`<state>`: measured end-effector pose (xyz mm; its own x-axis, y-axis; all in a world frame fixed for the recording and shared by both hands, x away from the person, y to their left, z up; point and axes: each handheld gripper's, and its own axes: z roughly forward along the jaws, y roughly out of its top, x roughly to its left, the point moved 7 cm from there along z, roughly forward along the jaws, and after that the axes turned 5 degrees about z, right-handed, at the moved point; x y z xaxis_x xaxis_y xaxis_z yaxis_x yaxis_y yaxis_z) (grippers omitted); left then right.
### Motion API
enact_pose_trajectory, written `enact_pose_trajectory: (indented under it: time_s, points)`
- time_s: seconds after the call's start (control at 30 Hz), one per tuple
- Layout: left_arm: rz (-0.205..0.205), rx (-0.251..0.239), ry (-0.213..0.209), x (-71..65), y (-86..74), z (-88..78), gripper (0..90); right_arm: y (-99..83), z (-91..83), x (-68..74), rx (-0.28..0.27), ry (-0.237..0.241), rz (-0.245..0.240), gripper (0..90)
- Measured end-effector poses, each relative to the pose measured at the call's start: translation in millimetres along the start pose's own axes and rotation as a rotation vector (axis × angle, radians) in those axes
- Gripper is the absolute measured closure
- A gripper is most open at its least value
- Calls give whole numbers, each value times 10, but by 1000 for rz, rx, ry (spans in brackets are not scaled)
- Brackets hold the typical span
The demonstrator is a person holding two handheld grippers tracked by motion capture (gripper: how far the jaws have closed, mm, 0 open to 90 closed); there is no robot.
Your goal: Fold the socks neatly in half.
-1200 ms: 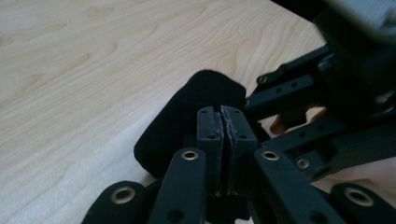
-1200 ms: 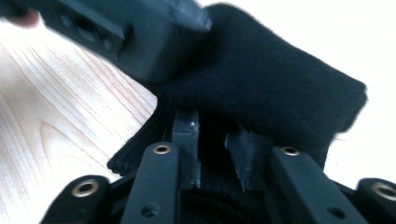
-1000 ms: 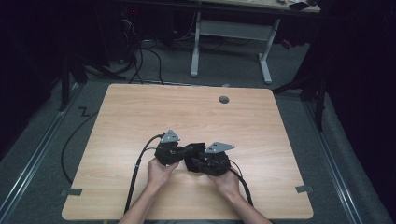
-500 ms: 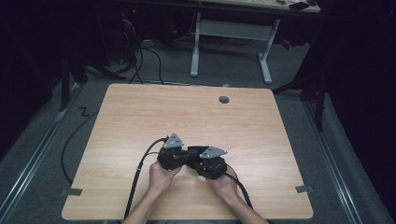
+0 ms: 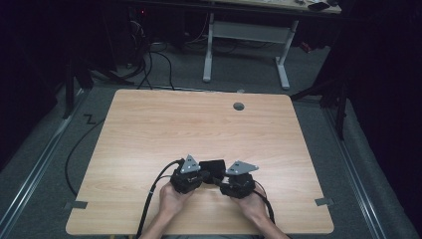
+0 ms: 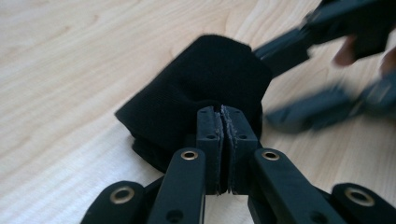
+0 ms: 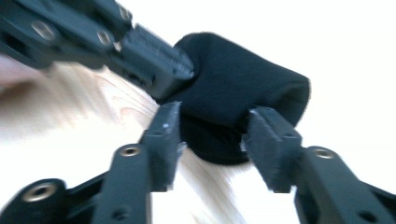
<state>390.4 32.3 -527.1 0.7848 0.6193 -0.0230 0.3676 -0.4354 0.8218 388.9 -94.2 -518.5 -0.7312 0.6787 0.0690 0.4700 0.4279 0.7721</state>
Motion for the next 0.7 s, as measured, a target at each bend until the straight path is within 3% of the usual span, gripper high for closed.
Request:
enact_pose_trajectory:
  time_s: [0.07, 0.13, 0.23, 0.3, 0.37, 0.43, 0.53, 0.6, 0.7]
  points:
    - [1, -2, 0, -11, -8, 3, 861, 71, -133, -4, -38, 36, -1, 706]
    - [2, -1, 1, -12, -6, 9, 859, 168, -201, 40, -55, 53, -23, 740]
    - [14, 7, 7, -18, 1, 6, 855, 381, -179, 67, -93, 9, -52, 734]
    - [17, 14, 12, -24, 14, -8, 838, 461, -27, 2, -66, -12, -27, 724]
    - [9, 2, 11, -29, 47, -65, 787, 438, 145, -51, -10, -18, -7, 723]
    - [-17, -41, 13, -16, 111, -152, 729, 341, 271, -56, 39, -25, -8, 718]
    - [-70, -93, 37, 60, 237, -248, 658, 214, 331, -70, 41, -24, 12, 707]
    - [-89, -79, 57, 113, 292, -210, 629, 186, 320, -79, 28, -19, 24, 695]
    - [-72, -9, 55, 105, 231, -44, 635, 176, 312, -86, 24, -18, 24, 657]
